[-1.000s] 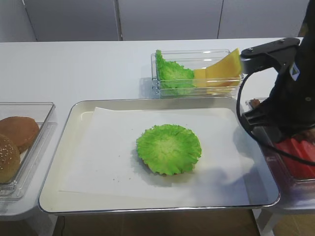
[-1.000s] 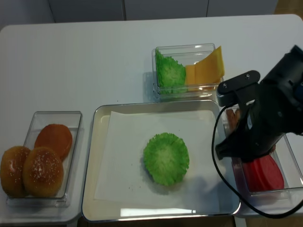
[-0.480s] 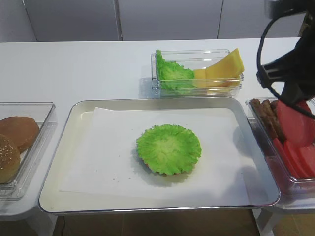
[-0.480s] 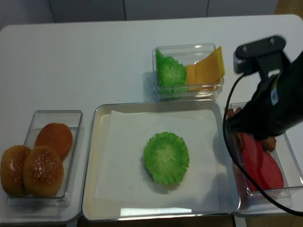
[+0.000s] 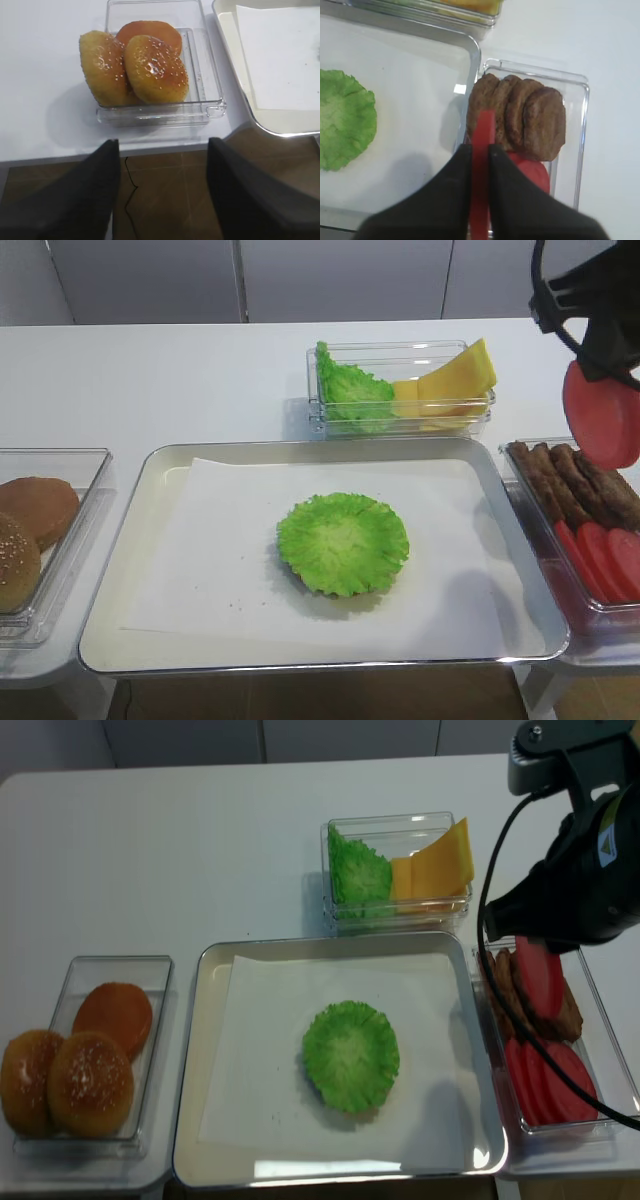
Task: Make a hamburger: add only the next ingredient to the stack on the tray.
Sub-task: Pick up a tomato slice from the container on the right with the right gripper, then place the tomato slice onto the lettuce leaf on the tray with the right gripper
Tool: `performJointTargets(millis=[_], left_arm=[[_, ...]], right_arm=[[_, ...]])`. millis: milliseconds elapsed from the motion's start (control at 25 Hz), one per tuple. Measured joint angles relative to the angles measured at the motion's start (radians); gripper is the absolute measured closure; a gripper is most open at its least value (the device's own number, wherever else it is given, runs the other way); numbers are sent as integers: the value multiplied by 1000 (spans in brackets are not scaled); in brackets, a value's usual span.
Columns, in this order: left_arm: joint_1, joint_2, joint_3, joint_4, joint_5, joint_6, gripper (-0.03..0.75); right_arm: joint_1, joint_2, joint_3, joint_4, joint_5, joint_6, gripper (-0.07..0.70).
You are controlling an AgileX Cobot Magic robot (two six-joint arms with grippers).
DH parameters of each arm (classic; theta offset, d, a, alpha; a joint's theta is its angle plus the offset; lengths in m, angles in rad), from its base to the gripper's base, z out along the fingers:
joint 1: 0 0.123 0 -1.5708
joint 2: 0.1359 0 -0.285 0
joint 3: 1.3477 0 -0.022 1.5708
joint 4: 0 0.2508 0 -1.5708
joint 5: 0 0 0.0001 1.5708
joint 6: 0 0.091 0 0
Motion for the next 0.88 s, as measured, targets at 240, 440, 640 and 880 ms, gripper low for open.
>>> performJointTargets(millis=[240,440,640,880], left_arm=[[0,0,0,0,0,0,307],[0,0,0,0,0,0,307],[0,0,0,0,0,0,307],[0,0,0,0,0,0,307]], right_arm=[[156,71,-53,-121,35,53,554],[274,174,-100,-203,38,103,554],[384,282,-124,-323,32,169,554],[451,378,-125,-383,28,297,554]])
